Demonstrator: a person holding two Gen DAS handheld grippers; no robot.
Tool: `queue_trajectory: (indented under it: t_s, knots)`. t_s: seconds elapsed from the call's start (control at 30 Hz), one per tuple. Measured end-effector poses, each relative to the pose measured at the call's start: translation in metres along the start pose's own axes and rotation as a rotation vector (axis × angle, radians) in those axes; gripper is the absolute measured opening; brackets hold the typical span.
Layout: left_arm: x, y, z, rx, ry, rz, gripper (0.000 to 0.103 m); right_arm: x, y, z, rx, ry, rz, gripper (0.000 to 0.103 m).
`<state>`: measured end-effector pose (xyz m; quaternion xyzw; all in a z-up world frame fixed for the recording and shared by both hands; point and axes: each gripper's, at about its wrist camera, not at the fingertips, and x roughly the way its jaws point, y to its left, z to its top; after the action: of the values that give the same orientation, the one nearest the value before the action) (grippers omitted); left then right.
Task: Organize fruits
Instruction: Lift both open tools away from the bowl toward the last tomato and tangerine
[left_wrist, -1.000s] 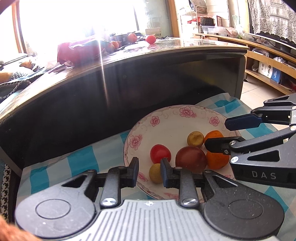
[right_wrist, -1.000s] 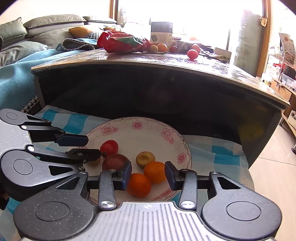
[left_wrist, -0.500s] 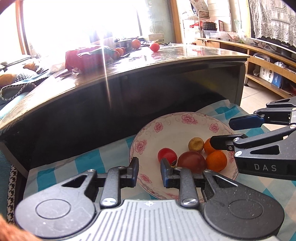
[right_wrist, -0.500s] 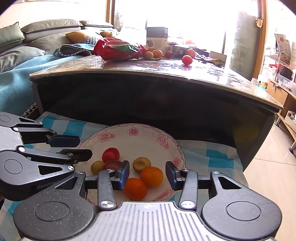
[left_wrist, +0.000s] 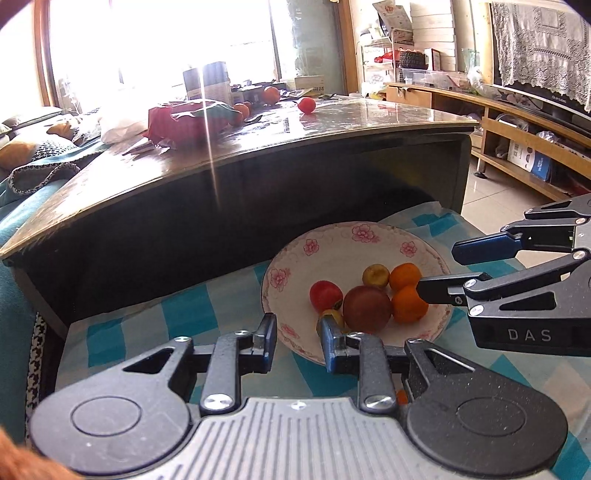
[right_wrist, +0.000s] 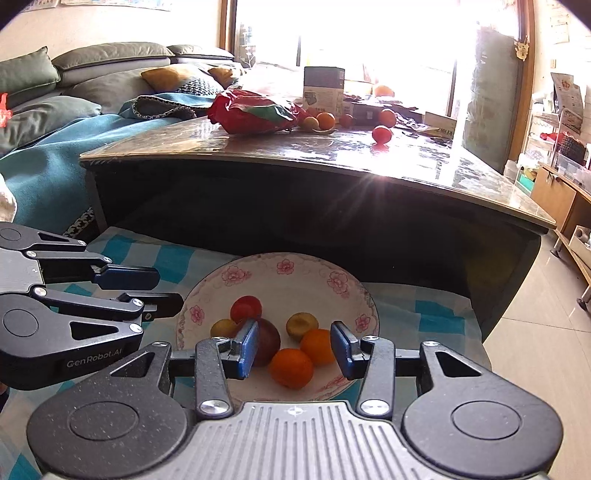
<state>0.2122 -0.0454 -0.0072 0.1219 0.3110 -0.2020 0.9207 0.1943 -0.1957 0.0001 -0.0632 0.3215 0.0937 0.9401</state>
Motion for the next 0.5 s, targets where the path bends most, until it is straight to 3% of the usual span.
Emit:
queue_trajectory:
  t_s: [0.23,0.5]
  knots:
    - [-0.019,-0.001,-0.021,-0.002,0.036,-0.058,0.036,-0.021,0.007,-0.017,-0.014,0.049,0.006,0.037]
    - [-0.028,-0.006,-0.049,0.022,0.096,-0.13,0.036,-0.02,0.022,-0.048,-0.069,0.148,0.1,0.037]
